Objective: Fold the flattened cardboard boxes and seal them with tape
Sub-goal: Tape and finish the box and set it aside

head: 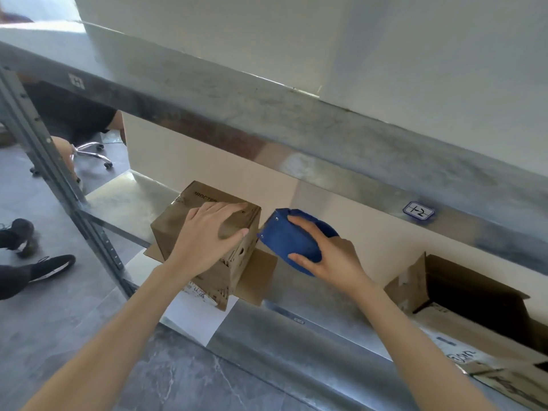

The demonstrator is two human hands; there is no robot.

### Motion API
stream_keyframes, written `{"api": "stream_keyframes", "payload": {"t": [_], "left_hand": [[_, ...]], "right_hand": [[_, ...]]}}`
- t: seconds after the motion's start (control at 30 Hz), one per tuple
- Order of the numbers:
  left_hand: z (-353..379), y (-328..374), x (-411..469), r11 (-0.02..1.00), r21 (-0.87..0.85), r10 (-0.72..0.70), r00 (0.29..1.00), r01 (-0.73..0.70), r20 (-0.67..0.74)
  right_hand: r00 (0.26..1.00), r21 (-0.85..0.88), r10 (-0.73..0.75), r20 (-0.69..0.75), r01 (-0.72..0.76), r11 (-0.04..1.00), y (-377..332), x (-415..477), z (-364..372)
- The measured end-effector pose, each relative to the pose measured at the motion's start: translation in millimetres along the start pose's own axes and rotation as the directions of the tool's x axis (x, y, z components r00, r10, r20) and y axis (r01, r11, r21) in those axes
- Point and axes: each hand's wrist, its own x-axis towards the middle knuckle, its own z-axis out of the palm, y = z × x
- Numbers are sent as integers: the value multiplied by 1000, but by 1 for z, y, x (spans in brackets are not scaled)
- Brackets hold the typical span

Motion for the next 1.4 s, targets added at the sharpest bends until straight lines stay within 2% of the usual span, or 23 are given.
{"api": "stream_keyframes", "payload": {"t": [0.1,0.23,0.37,0.53,0.7,0.8,0.87,1.03,1.2,1.4], "left_hand": [[-2,3,8,995,-96,30,998,-25,56],[-9,1,11,951,-305,91,988,-49,124],[-14,-1,9,927,-375,81,987,-23,139],[-17,-1,7,908,-418,20,998,10,66],[-18,-2,-5,930,-361,-76,997,73,6],[-30,-23,-22,903,-379,-221,975,204,-1],[-39,-35,-32,883,-390,-270,962,263,36],[-34,-29,-47,886,-375,-258,962,274,92],[-34,-26,-48,878,-404,-282,959,256,-5],[-19,-21,-56,836,-498,-281,959,229,-32]], "right_hand": [[991,-74,-129,29,131,989,-14,3,-8],[963,-191,-269,28,269,944,-29,5,-12],[946,-224,-319,59,324,919,-36,7,-13],[936,-222,-339,96,352,909,-43,9,-18],[940,-181,-311,138,333,925,-43,11,-25],[954,-160,-253,163,278,947,-25,6,-35],[958,-140,-210,197,240,961,-13,0,-40],[957,-15,-164,239,172,985,-15,-2,-40],[943,126,-195,270,167,978,-20,-3,-40],[943,90,-192,272,174,981,-9,-4,-46]]}}
